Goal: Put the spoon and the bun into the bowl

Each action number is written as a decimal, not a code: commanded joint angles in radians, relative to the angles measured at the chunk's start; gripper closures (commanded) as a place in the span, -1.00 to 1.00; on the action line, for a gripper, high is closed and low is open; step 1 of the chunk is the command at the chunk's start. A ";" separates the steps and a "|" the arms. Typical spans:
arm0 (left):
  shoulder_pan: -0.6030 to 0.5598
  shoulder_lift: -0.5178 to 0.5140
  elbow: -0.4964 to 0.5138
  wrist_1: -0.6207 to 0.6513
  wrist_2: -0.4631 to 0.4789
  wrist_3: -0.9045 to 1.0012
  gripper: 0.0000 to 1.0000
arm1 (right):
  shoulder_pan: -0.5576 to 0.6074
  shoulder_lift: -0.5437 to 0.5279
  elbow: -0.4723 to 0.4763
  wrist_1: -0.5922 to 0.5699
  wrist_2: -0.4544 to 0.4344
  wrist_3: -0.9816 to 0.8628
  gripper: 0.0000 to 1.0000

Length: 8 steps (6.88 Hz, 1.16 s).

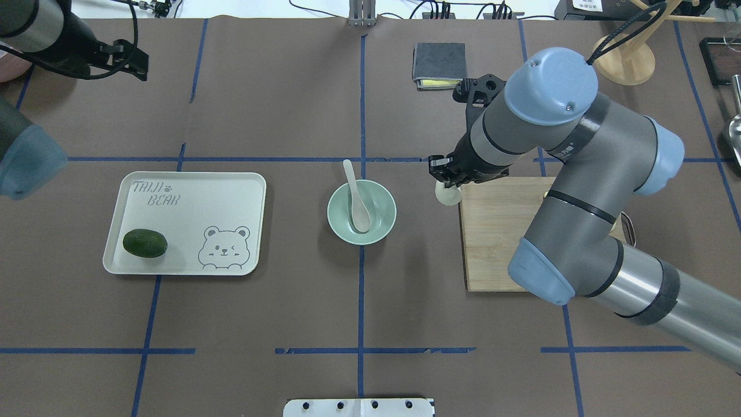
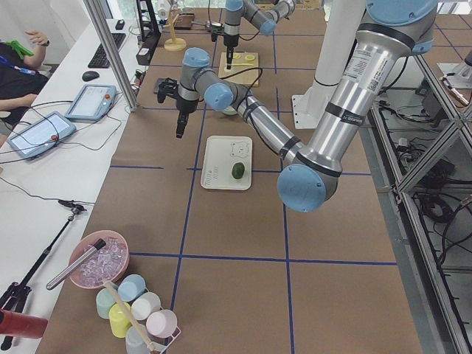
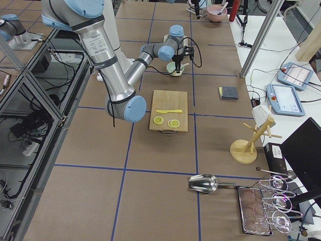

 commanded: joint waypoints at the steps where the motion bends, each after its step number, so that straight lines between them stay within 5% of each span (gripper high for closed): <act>1: -0.110 0.090 0.013 0.005 -0.003 0.304 -1.00 | -0.065 0.122 -0.101 0.001 -0.064 0.061 1.00; 3: -0.189 0.147 0.042 0.005 -0.004 0.488 -1.00 | -0.126 0.234 -0.221 0.004 -0.122 0.088 1.00; 5: -0.250 0.148 0.127 -0.005 -0.045 0.611 -1.00 | -0.150 0.247 -0.235 0.004 -0.136 0.095 0.97; 6: -0.283 0.151 0.155 -0.009 -0.046 0.665 -1.00 | -0.150 0.248 -0.237 0.006 -0.138 0.098 -0.59; 7: -0.310 0.159 0.161 -0.006 -0.044 0.693 -1.00 | -0.151 0.251 -0.237 0.039 -0.138 0.103 -1.00; 8: -0.329 0.177 0.161 -0.007 -0.044 0.725 -1.00 | -0.151 0.251 -0.241 0.059 -0.138 0.106 -1.00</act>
